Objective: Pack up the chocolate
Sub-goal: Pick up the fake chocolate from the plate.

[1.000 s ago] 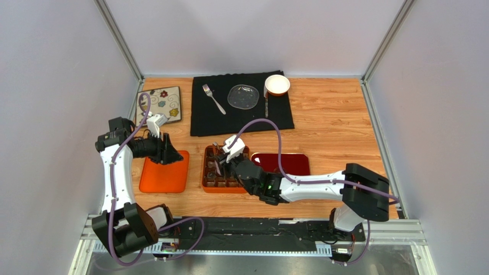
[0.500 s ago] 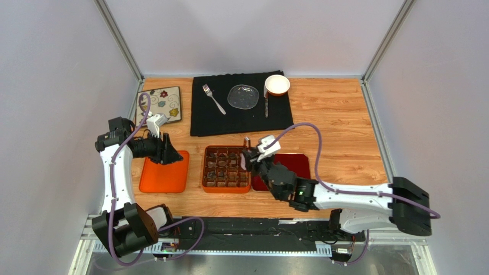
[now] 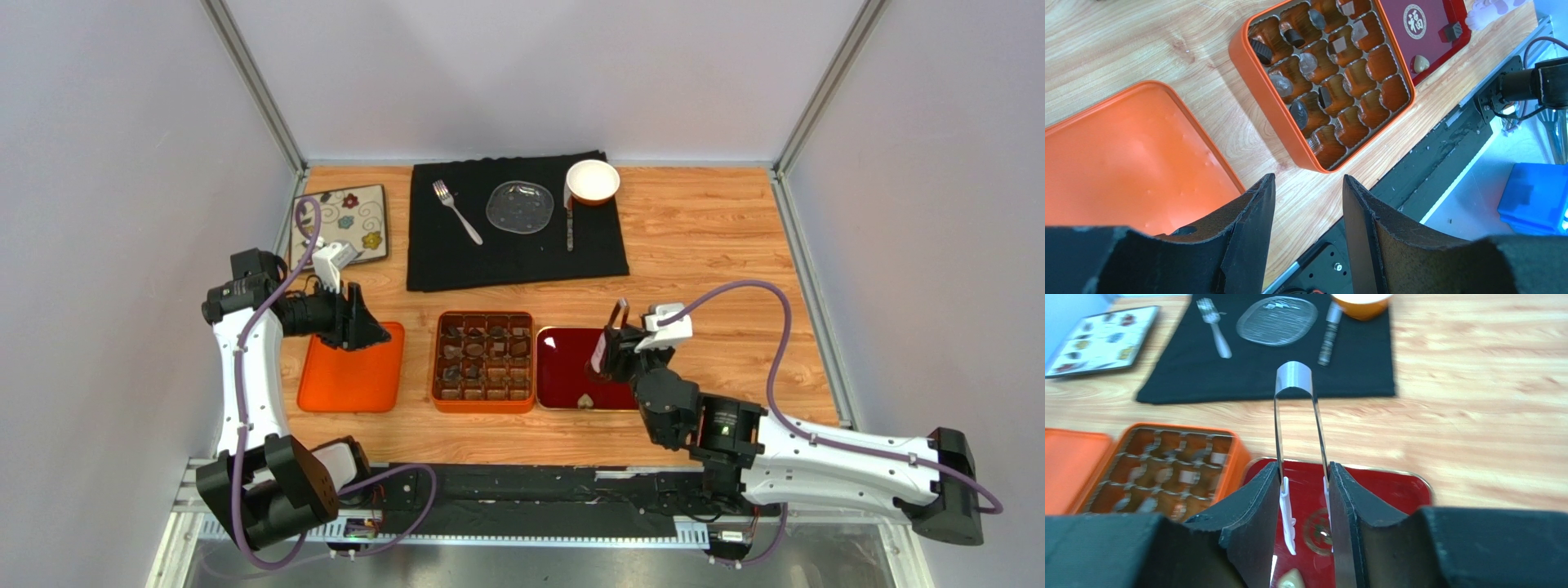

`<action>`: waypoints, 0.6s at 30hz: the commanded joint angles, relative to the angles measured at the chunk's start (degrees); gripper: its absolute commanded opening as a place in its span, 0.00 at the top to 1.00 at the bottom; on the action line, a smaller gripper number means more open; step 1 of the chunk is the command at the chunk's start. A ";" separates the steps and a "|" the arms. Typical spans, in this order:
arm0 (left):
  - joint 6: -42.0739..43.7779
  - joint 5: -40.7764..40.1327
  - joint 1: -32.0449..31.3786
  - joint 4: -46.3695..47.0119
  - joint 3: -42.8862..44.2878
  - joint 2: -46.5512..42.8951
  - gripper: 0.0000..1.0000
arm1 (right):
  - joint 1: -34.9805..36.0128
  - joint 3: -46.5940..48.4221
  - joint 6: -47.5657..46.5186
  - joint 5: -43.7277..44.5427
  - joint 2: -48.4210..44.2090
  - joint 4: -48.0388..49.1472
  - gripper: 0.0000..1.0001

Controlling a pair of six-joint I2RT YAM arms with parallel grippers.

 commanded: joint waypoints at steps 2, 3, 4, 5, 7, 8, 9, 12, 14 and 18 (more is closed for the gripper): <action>1.15 1.63 0.59 0.12 2.02 -0.07 0.47 | -0.15 0.93 11.25 8.67 -3.13 -15.48 0.64; 1.15 1.55 0.68 0.12 1.93 0.02 0.47 | -0.15 1.19 12.39 9.63 -3.04 -16.89 0.64; 1.15 1.46 0.59 0.12 1.93 -0.06 0.47 | -0.15 1.89 15.27 10.34 -2.43 -20.21 0.63; 1.24 1.46 0.68 0.12 1.93 0.11 0.47 | -0.15 2.33 17.04 11.04 -1.99 -22.15 0.63; 1.41 1.46 0.68 0.03 1.84 0.20 0.47 | -0.06 4.43 24.56 13.40 -0.07 -29.77 0.63; 1.50 1.46 0.59 0.12 1.84 0.20 0.47 | -0.06 5.23 27.75 14.20 0.47 -32.60 0.64; 1.68 1.46 0.68 0.12 1.67 0.11 0.47 | -0.06 5.85 30.56 14.82 1.17 -35.33 0.64; 1.77 1.37 0.68 0.21 1.40 0.20 0.47 | 0.02 6.82 36.30 16.23 2.76 -41.33 0.61; 1.85 1.37 0.59 0.21 1.49 0.37 0.47 | 0.03 6.12 37.44 16.23 2.50 -41.07 0.61; 1.85 1.37 0.59 0.29 1.67 0.72 0.47 | 0.03 4.10 37.98 16.15 0.48 -39.32 0.61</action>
